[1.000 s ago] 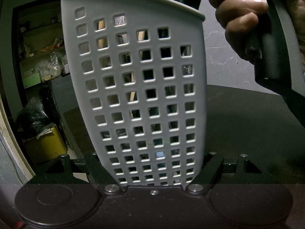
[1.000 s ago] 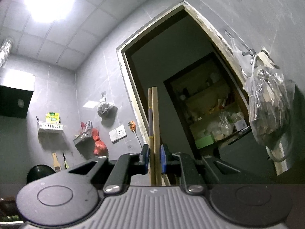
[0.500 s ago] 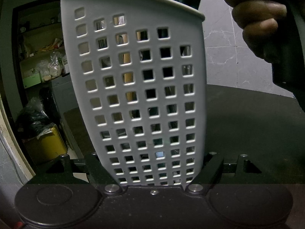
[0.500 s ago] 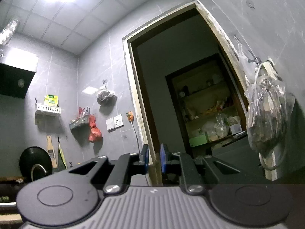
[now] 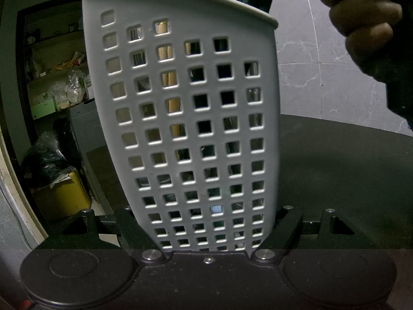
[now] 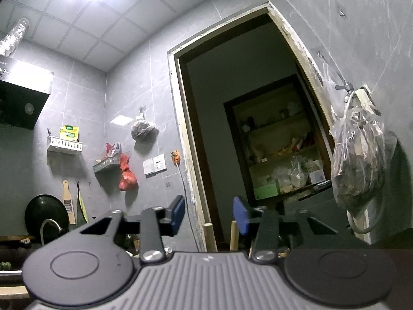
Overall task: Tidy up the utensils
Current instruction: 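Lower the chopsticks into the caddy and open the right tool, then set the caddy down on the table and open the left tool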
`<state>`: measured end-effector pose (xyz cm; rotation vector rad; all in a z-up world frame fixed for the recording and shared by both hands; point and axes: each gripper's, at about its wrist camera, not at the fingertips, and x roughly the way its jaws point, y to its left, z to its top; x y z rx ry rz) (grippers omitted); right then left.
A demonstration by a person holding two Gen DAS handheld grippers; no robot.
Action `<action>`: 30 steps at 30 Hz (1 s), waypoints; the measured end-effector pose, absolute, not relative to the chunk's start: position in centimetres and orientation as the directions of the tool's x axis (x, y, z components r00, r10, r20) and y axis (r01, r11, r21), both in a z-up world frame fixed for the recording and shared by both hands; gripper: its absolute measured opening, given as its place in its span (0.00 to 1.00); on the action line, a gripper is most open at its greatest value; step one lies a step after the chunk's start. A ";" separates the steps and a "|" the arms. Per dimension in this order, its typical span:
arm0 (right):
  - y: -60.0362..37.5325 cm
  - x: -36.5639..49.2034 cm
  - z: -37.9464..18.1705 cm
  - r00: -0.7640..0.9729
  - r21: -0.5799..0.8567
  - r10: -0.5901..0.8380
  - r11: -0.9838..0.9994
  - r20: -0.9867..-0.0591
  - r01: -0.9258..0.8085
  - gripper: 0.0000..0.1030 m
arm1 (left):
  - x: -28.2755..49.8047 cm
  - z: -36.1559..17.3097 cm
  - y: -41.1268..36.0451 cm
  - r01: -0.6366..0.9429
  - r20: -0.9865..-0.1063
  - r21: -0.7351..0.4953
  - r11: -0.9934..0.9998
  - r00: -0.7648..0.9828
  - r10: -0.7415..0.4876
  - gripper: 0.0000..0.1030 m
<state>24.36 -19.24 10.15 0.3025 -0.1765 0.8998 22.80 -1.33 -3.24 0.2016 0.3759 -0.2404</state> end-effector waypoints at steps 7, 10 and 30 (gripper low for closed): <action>-20.2 22.9 10.3 0.635 0.174 0.719 0.612 0.282 -0.771 0.83 | 22.8 -3.4 -1.5 0.258 -0.381 0.149 0.955 0.906 -0.185 0.79; -20.9 22.0 10.0 0.652 0.172 0.705 0.631 0.281 -0.756 0.91 | 22.6 -3.6 -1.3 0.246 -0.379 0.144 0.958 0.909 -0.177 0.84; -23.9 15.9 7.1 0.803 0.195 0.562 0.780 0.200 -0.595 1.00 | 18.2 -2.1 -1.0 0.208 -0.265 0.136 0.969 0.950 -0.166 0.99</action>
